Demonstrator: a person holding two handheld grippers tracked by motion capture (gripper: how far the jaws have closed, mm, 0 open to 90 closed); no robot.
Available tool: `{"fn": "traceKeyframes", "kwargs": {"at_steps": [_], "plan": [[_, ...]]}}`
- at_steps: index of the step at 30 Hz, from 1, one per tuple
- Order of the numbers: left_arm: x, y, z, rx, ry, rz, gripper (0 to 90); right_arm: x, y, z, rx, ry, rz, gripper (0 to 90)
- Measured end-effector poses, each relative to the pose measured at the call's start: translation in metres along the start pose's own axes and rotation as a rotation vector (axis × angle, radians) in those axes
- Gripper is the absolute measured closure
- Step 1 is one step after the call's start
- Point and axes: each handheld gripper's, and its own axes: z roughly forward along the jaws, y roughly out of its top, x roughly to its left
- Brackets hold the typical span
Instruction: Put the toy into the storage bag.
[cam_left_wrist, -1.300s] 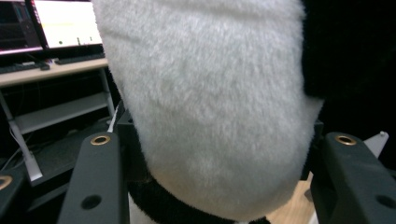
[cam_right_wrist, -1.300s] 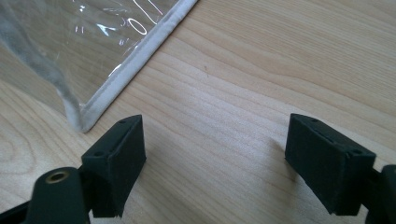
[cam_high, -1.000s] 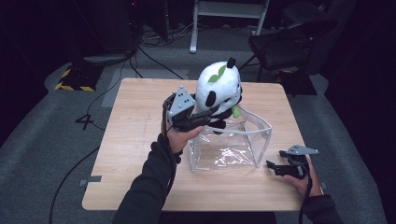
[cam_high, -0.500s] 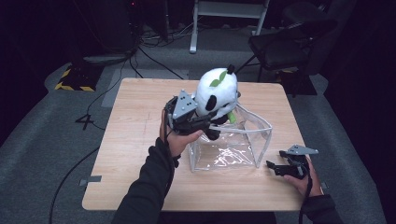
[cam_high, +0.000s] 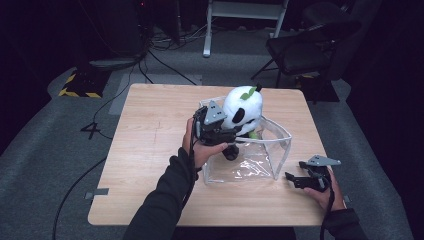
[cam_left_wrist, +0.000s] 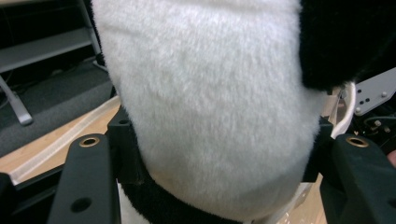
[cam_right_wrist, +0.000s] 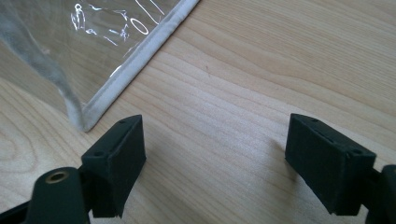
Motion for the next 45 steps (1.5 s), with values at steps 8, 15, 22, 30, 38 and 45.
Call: {"fn": "traceKeyframes", "kwargs": {"at_steps": [8, 15, 22, 30, 38, 45], "plan": [[-0.007, 0.001, 0.009, 0.065, 0.002, 0.021, 34.4, 0.0, 0.0, 0.0, 0.0, 0.0, 0.0, 19.9], [-0.008, 0.003, 0.012, 0.114, -0.002, 0.0, 28.6, 0.0, 0.0, 0.0, 0.0, 0.002, -0.003, 19.9], [-0.005, 0.002, 0.014, 0.134, -0.013, -0.052, 23.4, 0.0, 0.0, 0.0, 0.0, 0.002, -0.003, 19.9], [-0.004, 0.003, 0.014, 0.158, -0.02, -0.082, 16.5, 0.0, 0.0, 0.0, -0.001, 0.002, -0.005, 19.9], [-0.006, 0.009, 0.011, 0.184, 0.001, -0.068, 15.2, 0.0, 0.0, 0.0, 0.0, 0.002, -0.003, 19.9], [-0.008, 0.012, 0.008, 0.193, 0.01, -0.042, 15.1, 0.0, 0.0, 0.0, 0.0, 0.003, -0.005, 19.9]]}}
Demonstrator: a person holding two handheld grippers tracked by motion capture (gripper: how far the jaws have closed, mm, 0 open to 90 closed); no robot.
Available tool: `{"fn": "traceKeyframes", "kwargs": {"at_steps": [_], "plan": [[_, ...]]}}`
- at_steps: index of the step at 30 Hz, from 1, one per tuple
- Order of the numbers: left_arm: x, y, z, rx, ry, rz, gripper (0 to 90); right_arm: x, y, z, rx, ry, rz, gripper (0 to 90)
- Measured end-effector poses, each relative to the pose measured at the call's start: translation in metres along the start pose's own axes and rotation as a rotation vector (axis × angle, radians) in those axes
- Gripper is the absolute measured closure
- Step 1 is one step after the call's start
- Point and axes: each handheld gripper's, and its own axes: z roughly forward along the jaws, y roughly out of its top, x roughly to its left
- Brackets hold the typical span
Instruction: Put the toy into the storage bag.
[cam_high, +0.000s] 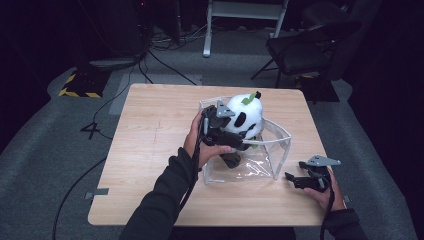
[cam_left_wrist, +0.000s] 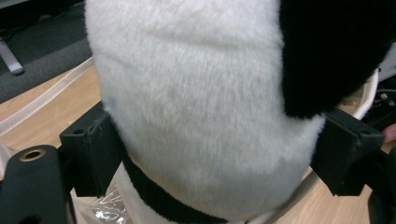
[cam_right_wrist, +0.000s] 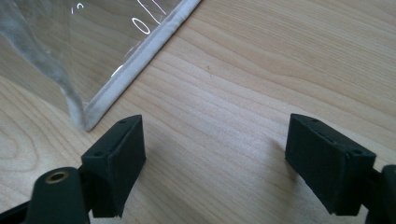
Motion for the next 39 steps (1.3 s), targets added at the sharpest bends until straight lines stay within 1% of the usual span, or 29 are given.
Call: {"fn": "traceKeyframes", "kwargs": {"at_steps": [2, 7, 8, 9, 10, 12, 13, 15, 17, 19, 23, 25, 30, 32, 34, 36, 38, 39], "plan": [[-0.001, 0.001, -0.001, 0.011, 0.009, 0.017, 15.1, 0.0, 0.0, 0.0, 0.0, 0.0, 0.0, 19.9], [-0.003, 0.004, -0.004, 0.017, 0.02, 0.03, 15.1, 0.0, 0.0, 0.0, 0.0, 0.0, 0.0, 19.9], [-0.003, 0.005, -0.005, 0.018, 0.03, 0.042, 15.1, 0.0, 0.0, 0.0, 0.0, 0.0, 0.0, 19.9], [-0.003, 0.005, -0.005, 0.018, 0.03, 0.042, 15.1, 0.0, 0.0, 0.0, 0.0, 0.0, 0.0, 19.9], [-0.006, 0.007, -0.007, 0.013, 0.051, 0.065, 15.1, 0.0, 0.0, 0.0, 0.0, 0.0, 0.0, 19.9], [-0.007, 0.008, -0.01, 0.007, 0.067, 0.079, 15.2, 0.0, 0.0, 0.0, 0.0, 0.0, 0.0, 19.9], [-0.007, 0.009, -0.01, 0.012, 0.066, 0.083, 15.2, 0.0, 0.0, 0.0, 0.0, 0.0, 0.0, 19.9], [-0.007, 0.01, -0.012, 0.003, 0.066, 0.091, 15.6, 0.0, 0.0, 0.0, 0.0, 0.0, -0.001, 19.9], [-0.006, 0.011, -0.015, -0.021, 0.065, 0.085, 15.8, 0.0, 0.0, 0.0, 0.0, 0.0, 0.0, 19.9], [-0.006, 0.011, -0.016, -0.025, 0.066, 0.082, 15.8, 0.0, 0.0, 0.0, -0.001, 0.0, 0.0, 19.9], [-0.006, 0.011, -0.011, 0.008, 0.068, 0.098, 16.0, 0.0, 0.0, 0.0, -0.001, 0.0, 0.0, 19.9], [-0.006, 0.011, -0.01, 0.007, 0.067, 0.092, 16.1, 0.0, 0.0, 0.0, -0.001, 0.0, 0.0, 19.9], [-0.006, 0.011, -0.008, 0.016, 0.06, 0.105, 16.3, 0.0, 0.0, 0.0, 0.0, 0.001, 0.001, 19.9], [-0.006, 0.011, -0.009, 0.012, 0.058, 0.109, 16.3, 0.0, 0.0, 0.0, -0.001, 0.0, 0.0, 19.9], [-0.004, 0.01, -0.011, 0.003, 0.039, 0.107, 16.3, 0.0, 0.0, 0.0, -0.001, 0.001, 0.0, 19.9], [-0.004, 0.01, -0.012, -0.004, 0.031, 0.106, 16.0, 0.0, 0.0, 0.0, 0.0, 0.001, -0.001, 19.9], [-0.002, 0.009, -0.014, 0.0, 0.035, 0.109, 16.0, 0.0, 0.0, 0.0, -0.001, 0.001, -0.001, 19.9], [0.0, 0.007, -0.015, 0.012, 0.044, 0.121, 16.0, 0.0, 0.0, 0.0, -0.001, 0.001, -0.001, 19.9]]}}
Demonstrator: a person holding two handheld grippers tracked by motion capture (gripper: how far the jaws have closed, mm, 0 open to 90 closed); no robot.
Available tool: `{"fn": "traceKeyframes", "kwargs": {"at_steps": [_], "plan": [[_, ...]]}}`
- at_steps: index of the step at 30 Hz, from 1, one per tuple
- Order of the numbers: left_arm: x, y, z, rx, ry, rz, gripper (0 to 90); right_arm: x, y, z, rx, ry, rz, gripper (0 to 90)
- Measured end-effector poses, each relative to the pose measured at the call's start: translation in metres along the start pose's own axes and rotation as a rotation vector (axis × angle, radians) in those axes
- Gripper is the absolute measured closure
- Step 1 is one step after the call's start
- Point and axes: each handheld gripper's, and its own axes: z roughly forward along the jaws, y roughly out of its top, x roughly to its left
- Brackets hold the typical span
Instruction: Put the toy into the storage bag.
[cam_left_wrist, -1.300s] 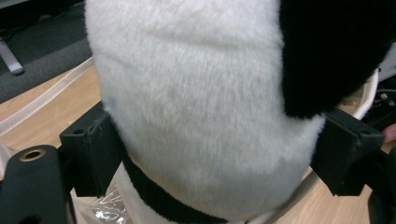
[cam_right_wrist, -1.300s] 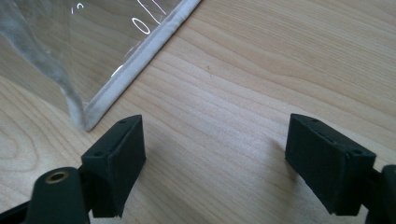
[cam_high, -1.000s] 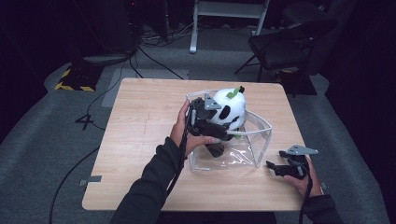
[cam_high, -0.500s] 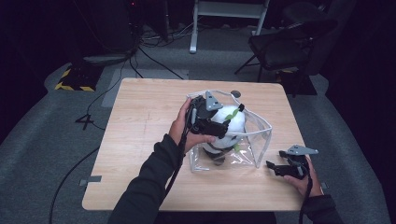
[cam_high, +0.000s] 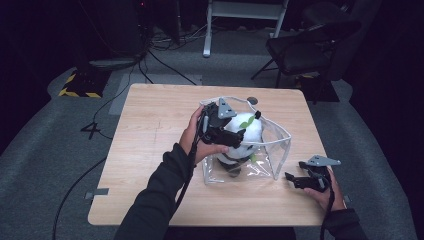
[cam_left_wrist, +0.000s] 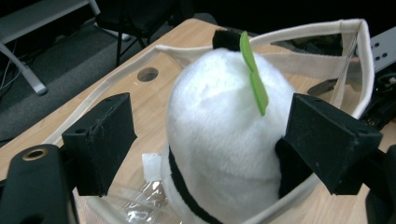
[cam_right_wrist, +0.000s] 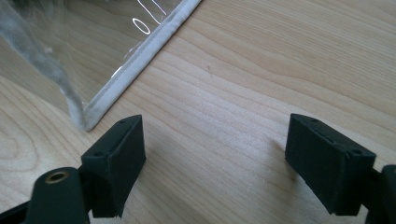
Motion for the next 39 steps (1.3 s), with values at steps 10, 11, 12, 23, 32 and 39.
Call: {"fn": "traceKeyframes", "kwargs": {"at_steps": [10, 11, 12, 23, 32, 39], "plan": [[0.019, -0.008, -0.011, -0.008, 0.016, -0.014, 18.4, 0.0, 0.0, 0.0, 0.0, 0.0, 0.0, 19.9], [0.02, -0.009, -0.012, -0.01, 0.016, -0.014, 18.5, 0.0, 0.0, 0.0, 0.0, 0.0, 0.0, 19.9], [0.021, -0.01, -0.014, -0.011, 0.025, -0.015, 18.5, 0.0, 0.0, 0.0, 0.0, 0.0, 0.0, 19.9], [0.036, -0.023, -0.025, -0.016, 0.064, -0.049, 15.9, 0.0, 0.0, 0.0, 0.0, 0.0, 0.0, 19.9], [0.047, -0.038, -0.033, -0.018, 0.089, -0.04, 15.9, 0.0, 0.0, 0.0, 0.0, 0.0, 0.0, 19.9], [0.052, -0.043, -0.036, 0.001, 0.126, -0.042, 15.9, 0.0, 0.0, 0.0, 0.0, 0.0, 0.0, 19.9]]}}
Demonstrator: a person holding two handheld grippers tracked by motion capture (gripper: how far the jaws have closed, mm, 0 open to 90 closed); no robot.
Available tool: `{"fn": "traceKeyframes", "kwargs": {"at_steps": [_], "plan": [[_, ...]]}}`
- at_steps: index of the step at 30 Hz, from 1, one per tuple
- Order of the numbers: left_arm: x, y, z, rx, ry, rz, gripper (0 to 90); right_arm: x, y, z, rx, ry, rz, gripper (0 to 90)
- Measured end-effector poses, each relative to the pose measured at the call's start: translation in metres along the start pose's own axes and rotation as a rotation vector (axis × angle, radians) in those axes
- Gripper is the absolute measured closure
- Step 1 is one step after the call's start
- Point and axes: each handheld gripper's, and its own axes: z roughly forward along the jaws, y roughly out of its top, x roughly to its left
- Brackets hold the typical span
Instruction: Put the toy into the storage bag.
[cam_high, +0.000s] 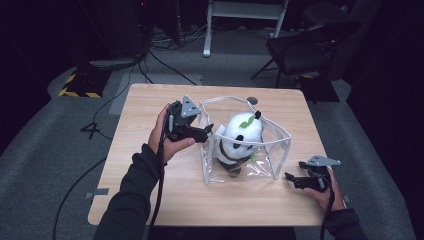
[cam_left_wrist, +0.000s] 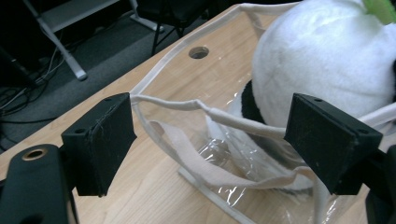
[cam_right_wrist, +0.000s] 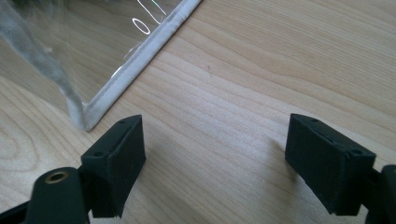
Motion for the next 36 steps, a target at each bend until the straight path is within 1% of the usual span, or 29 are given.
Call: {"fn": "traceKeyframes", "kwargs": {"at_steps": [5, 6, 8, 10, 11, 13, 15, 17, 18, 19, 21, 24, 28, 29, 30, 32, 34, 35, 36], "plan": [[0.003, -0.002, -0.002, 0.0, 0.01, -0.001, 15.9, 0.0, 0.0, 0.0, 0.0, -0.001, 0.0, 19.9], [0.004, -0.003, -0.003, 0.006, 0.021, 0.005, 15.9, 0.0, 0.0, 0.0, 0.0, 0.0, 0.0, 19.9], [0.005, -0.004, -0.004, 0.007, 0.025, 0.011, 15.9, 0.0, 0.0, 0.0, 0.0, 0.0, 0.0, 19.9], [0.006, -0.008, -0.005, 0.027, 0.033, 0.023, 15.9, 0.0, 0.0, 0.0, 0.0, 0.0, 0.0, 19.9], [0.006, -0.008, -0.005, 0.027, 0.033, 0.023, 15.9, 0.0, 0.0, 0.0, 0.0, 0.0, 0.0, 19.9], [0.009, -0.014, -0.005, 0.045, 0.046, 0.03, 15.9, 0.0, 0.0, 0.0, 0.0, -0.001, 0.0, 19.9], [0.01, -0.015, -0.005, 0.047, 0.048, 0.03, 15.9, 0.0, 0.0, 0.0, 0.0, 0.0, 0.001, 19.9], [0.012, -0.02, -0.006, 0.061, 0.054, 0.034, 15.9, 0.0, 0.0, 0.0, 0.0, 0.0, 0.0, 19.9], [0.013, -0.021, -0.006, 0.064, 0.049, 0.033, 15.9, 0.0, 0.0, 0.0, 0.0, 0.0, 0.0, 19.9], [0.014, -0.022, -0.007, 0.065, 0.055, 0.029, 15.9, 0.0, 0.0, 0.0, 0.0, 0.0, 0.0, 19.9], [0.014, -0.023, -0.007, 0.072, 0.061, 0.033, 15.9, 0.0, 0.0, 0.0, 0.0, 0.0, 0.0, 19.9], [0.016, -0.029, -0.007, 0.077, 0.059, 0.027, 15.9, 0.0, 0.0, 0.0, 0.0, 0.0, 0.001, 19.9], [0.016, -0.037, -0.006, 0.089, 0.09, 0.029, 15.9, 0.0, 0.0, 0.0, 0.0, -0.001, 0.0, 19.9], [0.016, -0.037, -0.006, 0.089, 0.09, 0.029, 15.9, 0.0, 0.0, 0.0, 0.0, 0.0, 0.001, 19.9], [0.018, -0.04, -0.004, 0.095, 0.086, 0.019, 15.9, 0.0, 0.0, 0.0, 0.0, 0.0, 0.0, 19.9], [0.018, -0.044, -0.002, 0.112, 0.088, 0.014, 15.9, 0.0, 0.0, 0.0, 0.0, 0.0, 0.001, 19.9], [0.018, -0.048, 0.0, 0.129, 0.088, 0.026, 15.9, 0.0, 0.0, 0.0, 0.0, 0.0, 0.0, 19.9], [0.018, -0.048, 0.0, 0.129, 0.088, 0.026, 15.9, 0.0, 0.0, 0.0, 0.0, 0.0, 0.0, 19.9], [0.018, -0.052, 0.002, 0.143, 0.086, 0.036, 15.9, 0.0, 0.0, 0.0, 0.0, 0.0, 0.0, 19.9]]}}
